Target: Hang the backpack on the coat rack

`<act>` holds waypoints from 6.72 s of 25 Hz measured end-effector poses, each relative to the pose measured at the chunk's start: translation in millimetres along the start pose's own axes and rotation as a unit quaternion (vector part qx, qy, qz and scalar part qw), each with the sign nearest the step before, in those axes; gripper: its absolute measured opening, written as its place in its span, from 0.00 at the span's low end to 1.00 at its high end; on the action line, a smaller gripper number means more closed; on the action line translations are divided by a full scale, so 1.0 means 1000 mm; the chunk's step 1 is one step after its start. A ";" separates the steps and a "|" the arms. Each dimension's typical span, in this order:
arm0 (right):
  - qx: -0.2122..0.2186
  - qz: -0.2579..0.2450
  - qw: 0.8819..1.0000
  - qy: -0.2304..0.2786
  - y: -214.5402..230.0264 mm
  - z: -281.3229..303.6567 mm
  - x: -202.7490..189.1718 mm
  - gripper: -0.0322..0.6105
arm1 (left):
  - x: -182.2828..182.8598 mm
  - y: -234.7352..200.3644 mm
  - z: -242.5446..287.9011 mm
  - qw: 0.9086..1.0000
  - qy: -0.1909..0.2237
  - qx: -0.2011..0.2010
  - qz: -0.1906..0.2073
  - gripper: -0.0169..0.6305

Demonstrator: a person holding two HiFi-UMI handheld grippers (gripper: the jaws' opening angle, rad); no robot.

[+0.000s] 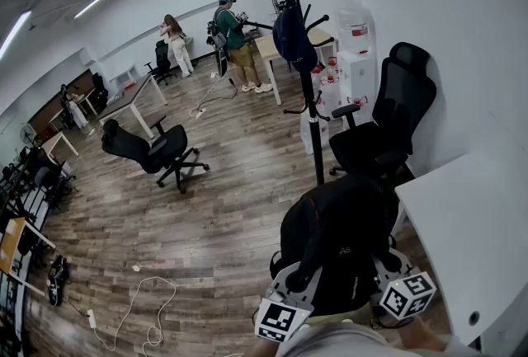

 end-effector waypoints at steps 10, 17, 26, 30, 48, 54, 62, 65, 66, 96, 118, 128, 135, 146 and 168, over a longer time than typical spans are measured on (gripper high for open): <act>0.002 -0.002 1.000 -0.005 0.012 -0.006 0.000 0.10 | 0.006 0.012 0.005 1.000 -0.007 0.005 -0.009 0.07; 0.011 -0.003 1.000 -0.014 0.026 -0.004 0.008 0.10 | 0.006 0.017 0.020 1.000 -0.010 0.015 -0.007 0.07; 0.035 -0.018 0.999 -0.023 0.042 -0.005 0.032 0.10 | 0.016 0.024 0.043 0.999 -0.011 0.039 -0.001 0.07; 0.036 -0.021 0.999 -0.023 0.050 -0.003 0.039 0.10 | 0.018 0.026 0.053 0.999 -0.011 0.037 -0.004 0.07; -0.008 -0.010 1.000 -0.026 0.084 0.084 0.041 0.10 | -0.031 -0.040 0.118 1.000 -0.011 0.002 -0.024 0.07; -0.028 -0.007 0.999 -0.022 0.100 0.127 0.049 0.10 | -0.048 -0.073 0.151 0.999 -0.010 -0.023 -0.032 0.07; -0.062 0.005 0.998 -0.007 0.122 0.179 0.055 0.10 | -0.070 -0.112 0.192 0.998 -0.005 -0.051 -0.034 0.07; -0.071 0.004 0.997 -0.004 0.124 0.193 0.056 0.10 | -0.077 -0.124 0.201 0.998 -0.004 -0.058 -0.033 0.07; -0.074 0.003 0.997 -0.004 0.125 0.197 0.056 0.10 | -0.079 -0.128 0.203 0.998 -0.003 -0.060 -0.033 0.07; -0.039 -0.022 0.994 -0.103 0.263 0.327 0.095 0.10 | -0.155 -0.162 0.365 0.992 -0.090 0.016 -0.088 0.07; 0.000 -0.054 0.977 -0.208 0.350 0.454 0.070 0.10 | -0.253 -0.197 0.450 0.967 -0.180 0.125 -0.131 0.08; -0.002 -0.073 0.971 -0.228 0.372 0.493 0.062 0.10 | -0.286 -0.210 0.475 0.957 -0.202 0.154 -0.141 0.08; -0.015 -0.083 0.970 -0.226 0.388 0.518 0.055 0.10 | -0.311 -0.222 0.498 0.951 -0.216 0.179 -0.129 0.08; -0.025 -0.111 0.969 -0.220 0.394 0.562 0.039 0.10 | -0.345 -0.248 0.511 0.944 -0.216 0.216 -0.122 0.08; -0.042 -0.155 0.958 -0.237 0.417 0.600 0.006 0.10 | -0.407 -0.267 0.536 0.936 -0.258 0.217 -0.101 0.15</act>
Point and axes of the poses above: the fingertips, and each gripper's own axes: z forward along the fingers, y to its right, x out of its top, the point moved 2 cm from there along -z, backward along the fingers, and after that the axes turned 15 degrees about z, right-handed, at the moved point
